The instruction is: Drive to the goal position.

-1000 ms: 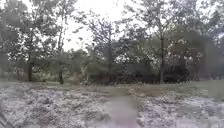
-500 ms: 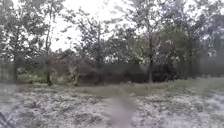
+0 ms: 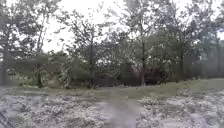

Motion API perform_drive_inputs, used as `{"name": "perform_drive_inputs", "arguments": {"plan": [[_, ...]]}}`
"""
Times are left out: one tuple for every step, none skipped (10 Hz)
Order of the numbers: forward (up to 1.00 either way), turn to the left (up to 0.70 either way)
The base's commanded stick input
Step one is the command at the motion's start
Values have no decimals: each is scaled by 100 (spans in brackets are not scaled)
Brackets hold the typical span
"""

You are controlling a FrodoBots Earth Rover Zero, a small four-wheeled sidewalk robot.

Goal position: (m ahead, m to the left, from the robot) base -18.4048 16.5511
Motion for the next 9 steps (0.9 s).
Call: {"name": "perform_drive_inputs", "arguments": {"plan": [[100, -27], [100, -27], [100, -27], [100, -27], [100, -27], [100, -27], [100, -27], [0, -45], [0, -45]]}}
